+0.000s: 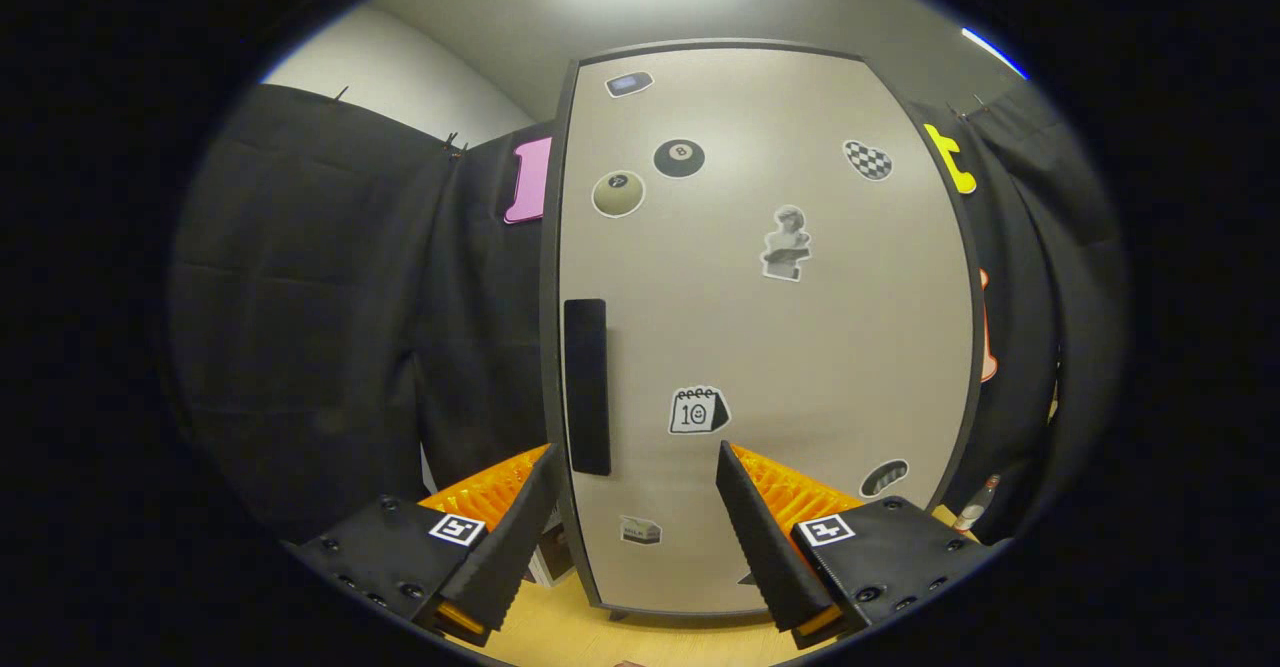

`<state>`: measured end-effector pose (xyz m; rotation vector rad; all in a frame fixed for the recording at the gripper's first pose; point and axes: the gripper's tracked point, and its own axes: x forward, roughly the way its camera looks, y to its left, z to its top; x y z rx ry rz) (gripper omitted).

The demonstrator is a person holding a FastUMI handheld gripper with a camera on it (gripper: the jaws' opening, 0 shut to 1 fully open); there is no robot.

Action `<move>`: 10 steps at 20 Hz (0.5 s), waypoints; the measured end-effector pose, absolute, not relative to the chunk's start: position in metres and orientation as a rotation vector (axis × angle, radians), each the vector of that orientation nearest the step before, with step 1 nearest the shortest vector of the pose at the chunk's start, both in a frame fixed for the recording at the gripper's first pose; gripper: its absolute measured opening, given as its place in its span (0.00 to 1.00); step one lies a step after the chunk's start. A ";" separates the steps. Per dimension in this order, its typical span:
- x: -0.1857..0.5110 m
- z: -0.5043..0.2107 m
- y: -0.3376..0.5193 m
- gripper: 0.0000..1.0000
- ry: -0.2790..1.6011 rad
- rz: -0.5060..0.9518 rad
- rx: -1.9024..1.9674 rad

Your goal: Open the shoe cabinet door, grab the shoes and put them into the shoe cabinet, then close the shoe cabinet door.

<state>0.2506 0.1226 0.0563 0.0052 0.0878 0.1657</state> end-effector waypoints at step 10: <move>0.310 0.052 0.162 0.80 0.123 0.111 -0.073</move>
